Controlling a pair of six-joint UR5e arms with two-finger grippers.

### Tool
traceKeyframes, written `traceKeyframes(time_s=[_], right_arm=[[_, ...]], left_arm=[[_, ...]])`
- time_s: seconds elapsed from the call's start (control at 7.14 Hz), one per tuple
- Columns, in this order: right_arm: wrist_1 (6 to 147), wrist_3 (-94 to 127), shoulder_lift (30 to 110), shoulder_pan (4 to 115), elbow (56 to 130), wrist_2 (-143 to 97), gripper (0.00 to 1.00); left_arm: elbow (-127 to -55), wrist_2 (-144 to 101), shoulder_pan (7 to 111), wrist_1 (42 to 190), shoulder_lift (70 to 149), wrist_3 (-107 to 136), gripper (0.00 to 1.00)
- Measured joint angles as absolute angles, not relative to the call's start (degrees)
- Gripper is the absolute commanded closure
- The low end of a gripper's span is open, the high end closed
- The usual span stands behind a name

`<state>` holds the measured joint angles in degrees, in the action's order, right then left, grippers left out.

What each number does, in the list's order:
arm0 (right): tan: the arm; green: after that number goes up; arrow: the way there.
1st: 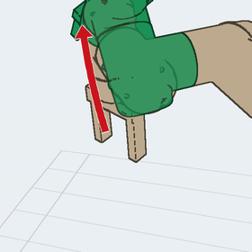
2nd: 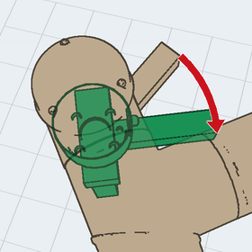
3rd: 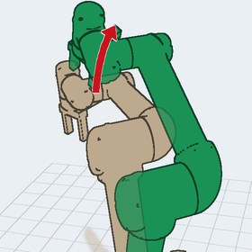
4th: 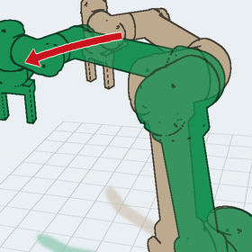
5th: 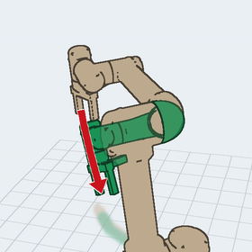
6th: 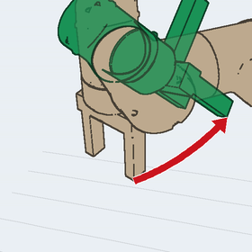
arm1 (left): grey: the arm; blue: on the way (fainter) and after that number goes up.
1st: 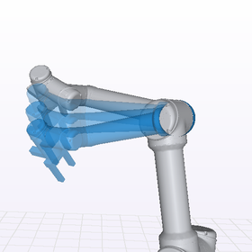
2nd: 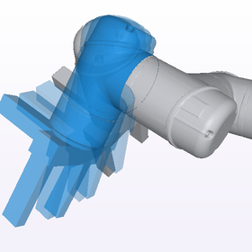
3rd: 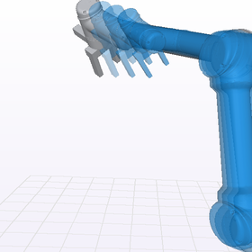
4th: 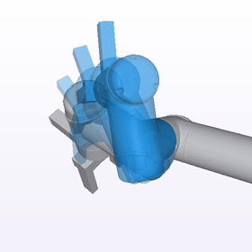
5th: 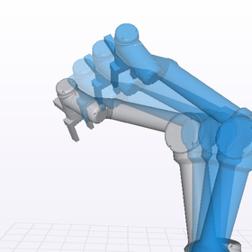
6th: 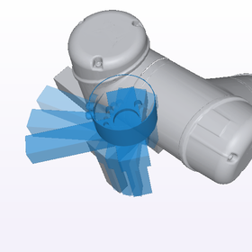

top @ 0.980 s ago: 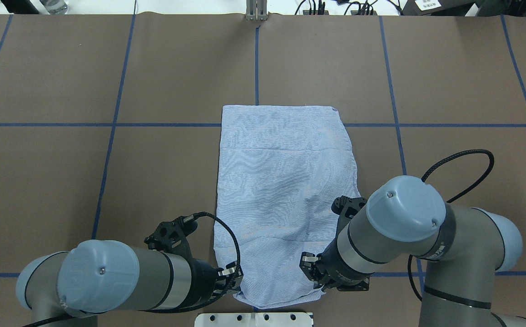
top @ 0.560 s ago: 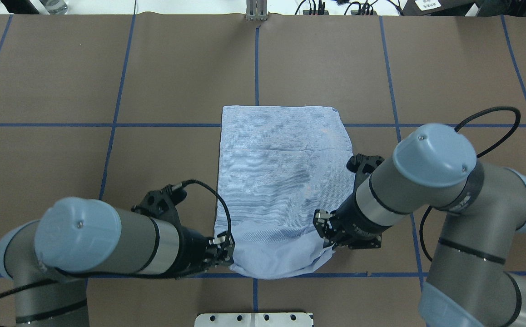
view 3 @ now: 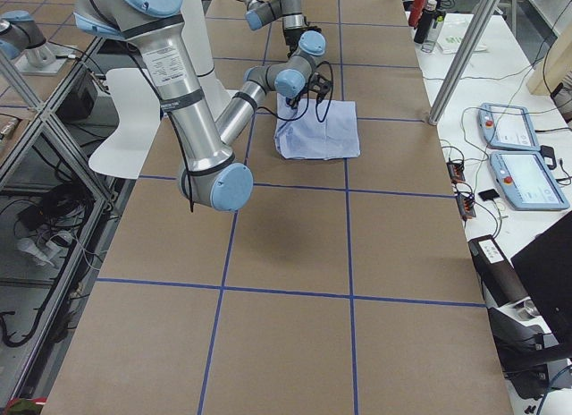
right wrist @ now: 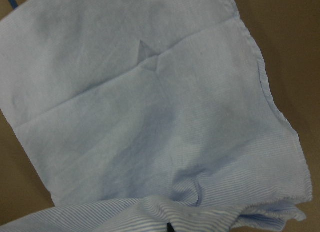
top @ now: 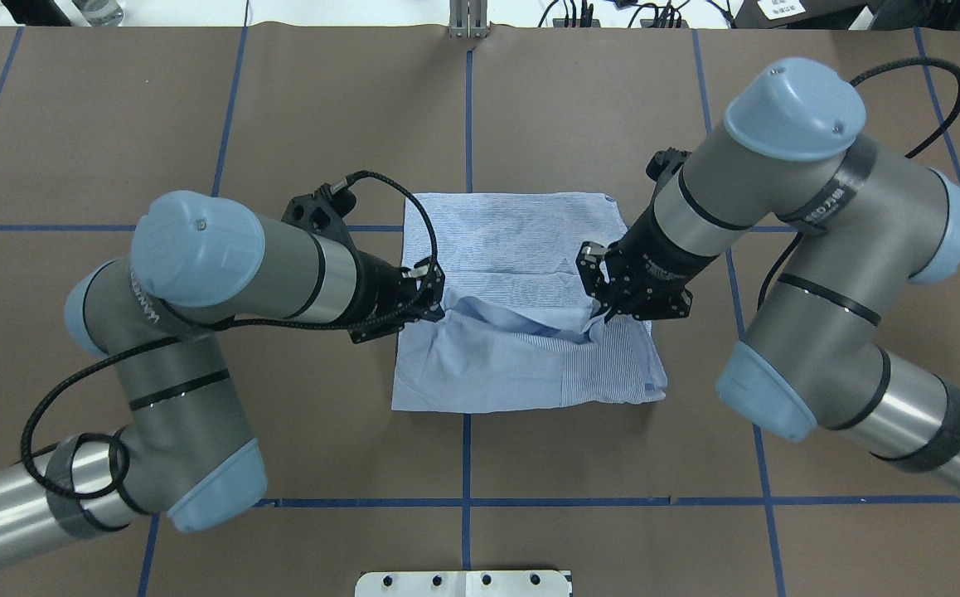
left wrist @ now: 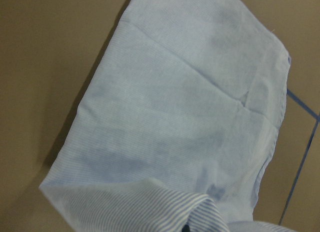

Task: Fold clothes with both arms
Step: 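Lay the folded edge onto the far edge of the shirt with both grippers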

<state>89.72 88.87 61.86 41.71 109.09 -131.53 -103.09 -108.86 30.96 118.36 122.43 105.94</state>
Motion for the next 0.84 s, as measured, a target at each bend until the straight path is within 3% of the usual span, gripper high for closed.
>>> traceKeyframes(time_s=[0.56, 0.84], right_arm=[[87.43, 86.91, 47.77, 47.13, 87.62, -131.82, 1.0], [82.6, 86.6, 45.83, 48.14, 80.67, -131.76, 1.0]], left_arm=[[-88.35, -112.21, 38.09, 128.04, 126.83, 103.5, 1.0], [-80.43, -112.22, 38.74, 133.74, 129.86, 103.19, 1.0]])
